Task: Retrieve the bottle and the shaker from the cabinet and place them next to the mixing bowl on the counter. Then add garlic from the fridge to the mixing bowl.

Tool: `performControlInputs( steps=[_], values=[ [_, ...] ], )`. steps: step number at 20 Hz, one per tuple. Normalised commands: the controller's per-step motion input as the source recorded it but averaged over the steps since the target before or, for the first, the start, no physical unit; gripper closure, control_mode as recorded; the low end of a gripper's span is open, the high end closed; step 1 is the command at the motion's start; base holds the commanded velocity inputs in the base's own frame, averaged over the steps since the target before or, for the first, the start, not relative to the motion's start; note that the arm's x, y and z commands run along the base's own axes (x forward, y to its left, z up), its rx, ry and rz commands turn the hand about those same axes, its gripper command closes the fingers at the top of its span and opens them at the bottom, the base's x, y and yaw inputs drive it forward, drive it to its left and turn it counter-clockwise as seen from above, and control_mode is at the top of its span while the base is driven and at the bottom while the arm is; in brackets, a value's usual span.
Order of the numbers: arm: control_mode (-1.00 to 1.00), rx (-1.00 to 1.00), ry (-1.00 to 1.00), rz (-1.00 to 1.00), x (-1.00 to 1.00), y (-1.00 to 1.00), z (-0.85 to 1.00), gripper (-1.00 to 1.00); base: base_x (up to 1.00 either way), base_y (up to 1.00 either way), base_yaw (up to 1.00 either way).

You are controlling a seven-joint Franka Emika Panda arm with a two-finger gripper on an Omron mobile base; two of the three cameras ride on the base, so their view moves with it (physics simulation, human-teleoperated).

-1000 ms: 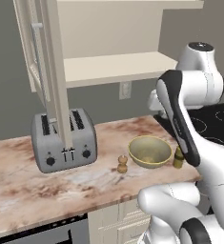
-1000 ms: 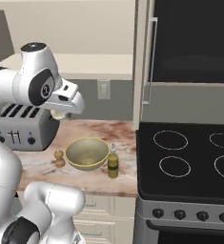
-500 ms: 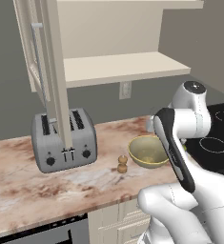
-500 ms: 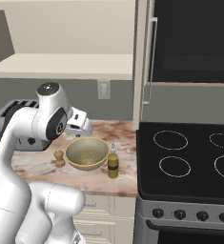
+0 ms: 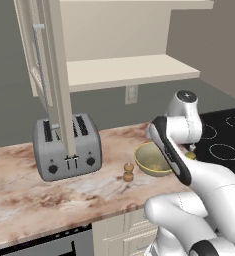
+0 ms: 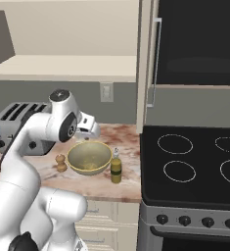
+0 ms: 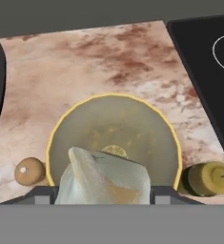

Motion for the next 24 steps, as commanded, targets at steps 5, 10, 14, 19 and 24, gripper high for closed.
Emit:
performControlInputs(
  steps=[5, 10, 14, 19, 24],
  values=[
    [-1.00, -0.02, 0.07, -0.04, 0.18, 0.00, -0.17, 1.00, 0.00, 0.00, 0.00],
    [-1.00, 0.00, 0.11, 0.00, 0.00, 0.00, -0.36, 1.00, 0.00, 0.00, 0.00],
    [-1.00, 0.00, 0.12, 0.00, 0.00, 0.00, -0.25, 1.00, 0.00, 0.00, 0.00],
    [-1.00, 0.00, 0.03, 0.00, 0.00, 0.00, -0.51, 1.00, 0.00, 0.00, 0.00],
    [-1.00, 0.00, 0.00, 0.00, 0.00, 0.00, -0.58, 1.00, 0.00, 0.00, 0.00]
  ],
)
